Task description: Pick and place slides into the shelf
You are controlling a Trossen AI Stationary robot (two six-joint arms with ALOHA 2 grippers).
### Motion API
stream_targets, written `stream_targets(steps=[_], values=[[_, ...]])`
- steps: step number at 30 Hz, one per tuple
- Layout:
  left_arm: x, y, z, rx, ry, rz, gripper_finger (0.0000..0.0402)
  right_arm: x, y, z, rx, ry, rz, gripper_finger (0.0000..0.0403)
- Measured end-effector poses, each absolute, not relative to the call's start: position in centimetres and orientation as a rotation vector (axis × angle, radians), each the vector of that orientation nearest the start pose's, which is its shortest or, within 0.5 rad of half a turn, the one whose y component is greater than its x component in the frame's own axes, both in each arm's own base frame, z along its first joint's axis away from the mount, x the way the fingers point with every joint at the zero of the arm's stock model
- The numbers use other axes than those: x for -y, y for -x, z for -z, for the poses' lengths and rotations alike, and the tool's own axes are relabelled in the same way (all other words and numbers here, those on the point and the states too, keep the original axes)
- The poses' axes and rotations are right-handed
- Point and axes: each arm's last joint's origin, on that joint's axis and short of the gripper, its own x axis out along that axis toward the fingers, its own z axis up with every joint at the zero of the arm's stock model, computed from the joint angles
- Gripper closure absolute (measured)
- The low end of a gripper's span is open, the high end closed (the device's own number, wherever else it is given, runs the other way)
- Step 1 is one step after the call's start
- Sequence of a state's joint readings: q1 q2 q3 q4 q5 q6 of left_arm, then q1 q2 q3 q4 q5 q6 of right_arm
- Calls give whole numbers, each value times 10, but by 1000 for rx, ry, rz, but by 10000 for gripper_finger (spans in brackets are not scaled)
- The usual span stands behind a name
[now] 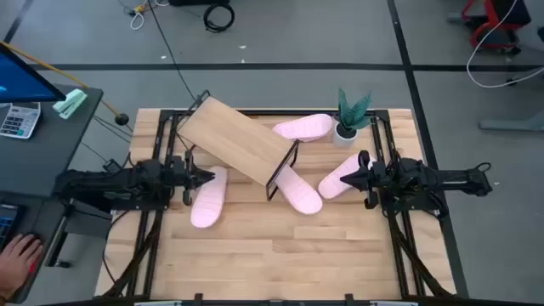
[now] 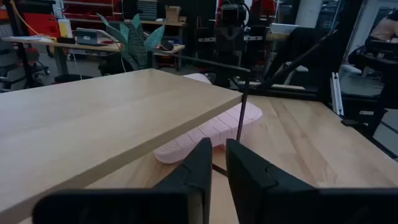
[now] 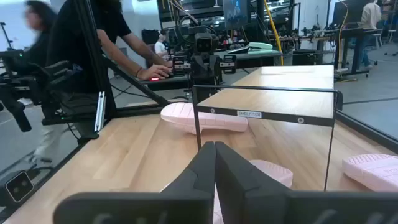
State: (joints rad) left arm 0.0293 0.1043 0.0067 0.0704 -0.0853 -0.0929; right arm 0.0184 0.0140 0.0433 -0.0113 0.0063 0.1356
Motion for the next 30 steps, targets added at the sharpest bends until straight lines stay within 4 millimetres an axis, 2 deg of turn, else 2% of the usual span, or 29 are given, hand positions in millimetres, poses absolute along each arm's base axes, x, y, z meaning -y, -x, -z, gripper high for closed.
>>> stream_targets(steps=[30], values=[[-6, -104, -164, -22, 92, -116, 342, -2, -96, -176, 17, -136, -13, 389]])
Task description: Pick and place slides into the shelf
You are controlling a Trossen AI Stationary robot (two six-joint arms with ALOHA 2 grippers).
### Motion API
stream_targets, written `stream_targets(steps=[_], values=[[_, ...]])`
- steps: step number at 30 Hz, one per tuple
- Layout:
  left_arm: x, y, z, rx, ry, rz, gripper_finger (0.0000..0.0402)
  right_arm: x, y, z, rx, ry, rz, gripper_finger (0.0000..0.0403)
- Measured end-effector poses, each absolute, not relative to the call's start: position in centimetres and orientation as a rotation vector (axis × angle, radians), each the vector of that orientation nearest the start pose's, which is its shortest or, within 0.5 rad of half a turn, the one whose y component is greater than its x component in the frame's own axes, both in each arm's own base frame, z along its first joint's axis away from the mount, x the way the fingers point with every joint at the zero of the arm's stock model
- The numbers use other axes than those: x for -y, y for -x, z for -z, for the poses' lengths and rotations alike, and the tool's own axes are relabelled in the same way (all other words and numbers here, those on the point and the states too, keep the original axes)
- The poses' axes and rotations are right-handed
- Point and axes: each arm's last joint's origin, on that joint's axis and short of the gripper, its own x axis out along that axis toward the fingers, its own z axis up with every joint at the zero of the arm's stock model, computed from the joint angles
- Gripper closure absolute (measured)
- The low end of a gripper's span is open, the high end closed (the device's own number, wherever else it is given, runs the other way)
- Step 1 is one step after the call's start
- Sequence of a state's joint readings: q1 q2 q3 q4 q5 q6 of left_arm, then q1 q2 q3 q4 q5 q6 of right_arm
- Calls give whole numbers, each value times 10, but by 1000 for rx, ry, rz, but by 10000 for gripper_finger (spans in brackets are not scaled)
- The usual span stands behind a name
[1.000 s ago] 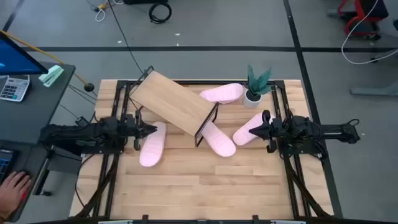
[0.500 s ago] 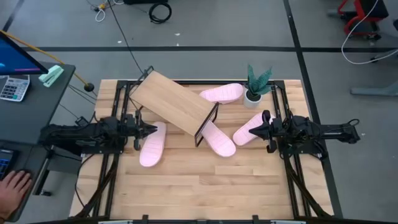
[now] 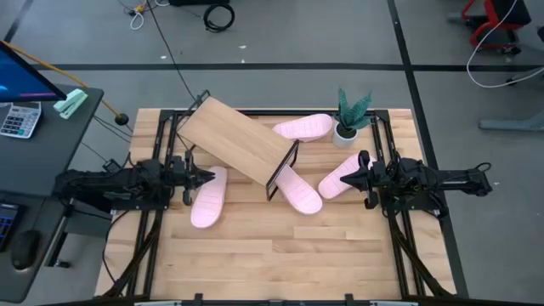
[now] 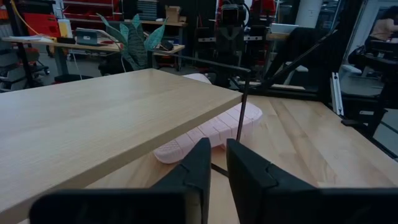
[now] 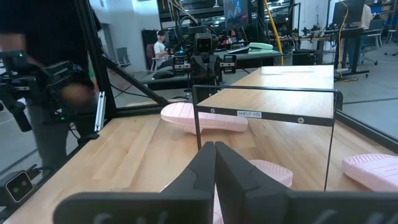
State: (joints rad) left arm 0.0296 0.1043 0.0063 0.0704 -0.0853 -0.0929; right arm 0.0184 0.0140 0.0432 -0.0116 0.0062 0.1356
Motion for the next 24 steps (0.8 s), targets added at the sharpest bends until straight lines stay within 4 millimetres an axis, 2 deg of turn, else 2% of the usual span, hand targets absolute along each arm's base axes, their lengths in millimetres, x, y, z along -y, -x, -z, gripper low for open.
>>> stream_targets(steps=[14, 24], values=[[-5, -104, -164, -22, 92, -116, 351, -2, -96, -176, 17, -136, -13, 389], [-5, -104, -164, -22, 92, -116, 341, -2, -96, -176, 17, -136, -13, 389]])
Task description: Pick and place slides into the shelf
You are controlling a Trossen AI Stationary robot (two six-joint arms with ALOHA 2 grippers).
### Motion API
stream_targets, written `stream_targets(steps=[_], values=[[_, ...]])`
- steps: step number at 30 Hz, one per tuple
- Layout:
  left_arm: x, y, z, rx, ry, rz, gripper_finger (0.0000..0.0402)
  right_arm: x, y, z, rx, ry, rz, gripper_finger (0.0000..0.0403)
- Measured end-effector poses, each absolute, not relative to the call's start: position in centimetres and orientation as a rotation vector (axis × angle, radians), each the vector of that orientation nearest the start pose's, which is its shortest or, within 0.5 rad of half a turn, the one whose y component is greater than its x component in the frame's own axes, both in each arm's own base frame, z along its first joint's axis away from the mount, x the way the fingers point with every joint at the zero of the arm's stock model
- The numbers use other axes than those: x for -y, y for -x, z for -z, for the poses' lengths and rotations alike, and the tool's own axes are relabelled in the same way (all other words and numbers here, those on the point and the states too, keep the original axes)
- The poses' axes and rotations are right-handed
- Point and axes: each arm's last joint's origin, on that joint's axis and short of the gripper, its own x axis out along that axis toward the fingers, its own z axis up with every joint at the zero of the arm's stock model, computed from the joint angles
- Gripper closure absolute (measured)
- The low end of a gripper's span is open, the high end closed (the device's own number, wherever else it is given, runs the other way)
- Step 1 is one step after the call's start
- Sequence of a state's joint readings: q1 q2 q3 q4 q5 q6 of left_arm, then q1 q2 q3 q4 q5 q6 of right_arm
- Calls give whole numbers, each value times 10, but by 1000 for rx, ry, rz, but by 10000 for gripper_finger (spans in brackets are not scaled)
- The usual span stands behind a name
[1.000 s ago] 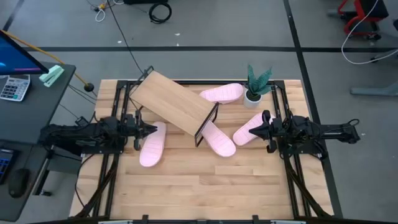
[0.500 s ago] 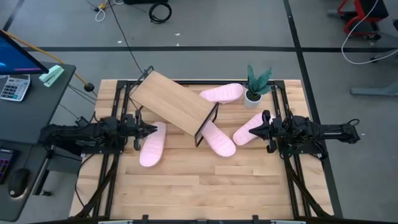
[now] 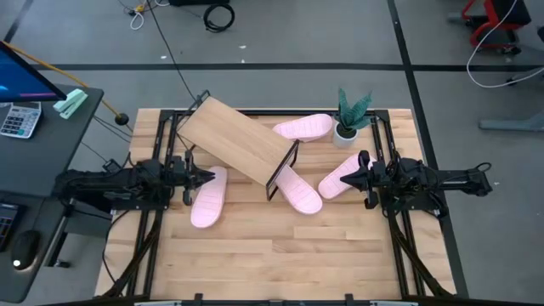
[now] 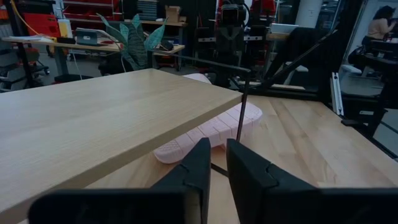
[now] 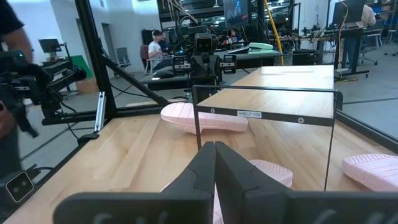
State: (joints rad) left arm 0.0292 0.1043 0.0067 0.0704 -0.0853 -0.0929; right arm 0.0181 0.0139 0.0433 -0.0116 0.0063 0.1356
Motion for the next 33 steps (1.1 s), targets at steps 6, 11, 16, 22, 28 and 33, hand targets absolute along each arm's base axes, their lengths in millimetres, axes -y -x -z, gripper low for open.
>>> stream_targets(steps=[6, 11, 16, 22, 28, 33], values=[[-6, -104, -164, -22, 92, -116, 342, -2, -96, -176, 16, -136, -14, 389], [-6, -104, -164, -22, 92, -116, 349, -2, -96, -176, 16, -136, -13, 389], [-5, -104, -164, -22, 92, -116, 351, -2, -96, -176, 17, -136, -13, 389], [-5, -104, -164, -22, 92, -115, 343, -2, -96, -176, 16, -136, -13, 389], [-6, -104, -164, -22, 92, -116, 346, -2, -96, -176, 17, -136, -13, 389], [-6, -103, -164, -21, 82, -138, 350, -1, -96, -176, 17, -125, -4, 389]])
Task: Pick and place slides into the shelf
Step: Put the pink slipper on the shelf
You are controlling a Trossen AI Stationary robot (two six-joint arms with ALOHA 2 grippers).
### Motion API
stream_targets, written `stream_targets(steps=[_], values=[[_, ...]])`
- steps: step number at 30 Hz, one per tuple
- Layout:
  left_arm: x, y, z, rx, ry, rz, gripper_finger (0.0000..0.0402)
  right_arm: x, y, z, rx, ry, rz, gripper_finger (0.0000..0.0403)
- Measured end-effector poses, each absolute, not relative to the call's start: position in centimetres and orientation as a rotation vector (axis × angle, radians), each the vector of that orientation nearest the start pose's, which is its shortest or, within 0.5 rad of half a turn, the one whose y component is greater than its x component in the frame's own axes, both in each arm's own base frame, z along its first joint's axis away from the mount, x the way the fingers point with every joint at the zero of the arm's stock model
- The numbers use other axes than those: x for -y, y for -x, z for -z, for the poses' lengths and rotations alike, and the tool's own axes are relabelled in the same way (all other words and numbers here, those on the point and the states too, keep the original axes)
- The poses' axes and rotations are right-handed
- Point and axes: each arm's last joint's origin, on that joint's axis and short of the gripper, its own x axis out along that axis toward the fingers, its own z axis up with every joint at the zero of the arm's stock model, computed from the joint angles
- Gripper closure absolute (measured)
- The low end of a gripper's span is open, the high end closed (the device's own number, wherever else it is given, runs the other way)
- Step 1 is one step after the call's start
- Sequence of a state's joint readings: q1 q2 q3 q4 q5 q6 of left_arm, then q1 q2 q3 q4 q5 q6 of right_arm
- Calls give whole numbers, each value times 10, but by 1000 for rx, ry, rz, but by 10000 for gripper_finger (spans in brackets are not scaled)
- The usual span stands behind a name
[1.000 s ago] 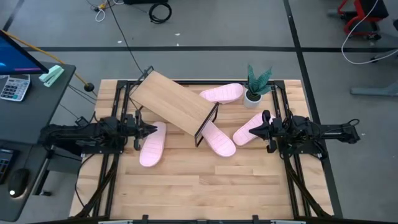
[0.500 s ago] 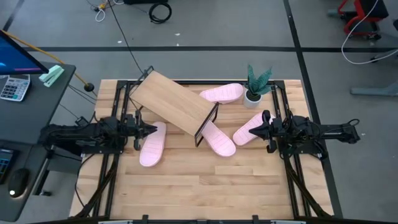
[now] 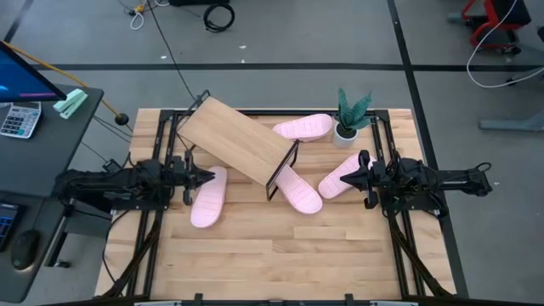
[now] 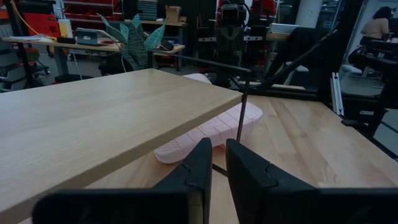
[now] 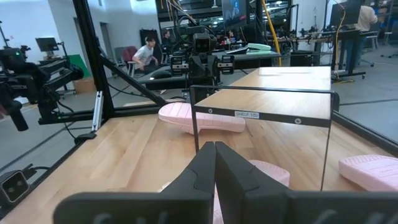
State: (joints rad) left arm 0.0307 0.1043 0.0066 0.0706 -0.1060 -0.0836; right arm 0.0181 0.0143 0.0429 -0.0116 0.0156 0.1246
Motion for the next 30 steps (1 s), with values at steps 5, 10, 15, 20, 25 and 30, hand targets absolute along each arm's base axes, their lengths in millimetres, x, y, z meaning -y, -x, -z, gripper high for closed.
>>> stream_targets(steps=[5, 10, 15, 20, 25, 30], values=[[-7, -103, -164, -26, 9, -169, 344, -1, -96, -176, 17, -133, -2, 389], [-7, -103, -164, -23, 10, -170, 340, -1, -96, -176, 17, -151, 4, 389], [-7, -103, -167, -6, -89, -177, 350, -1, -96, -176, 15, -327, 5, 389], [-9, -103, -175, 81, -35, -206, 356, -1, -96, -176, 15, -428, 4, 389], [-10, -102, -178, 138, 200, -203, 356, -1, -96, -176, 16, -490, 4, 389], [-10, -102, -178, 140, 248, -203, 358, -1, -96, -176, 15, -506, 6, 389]])
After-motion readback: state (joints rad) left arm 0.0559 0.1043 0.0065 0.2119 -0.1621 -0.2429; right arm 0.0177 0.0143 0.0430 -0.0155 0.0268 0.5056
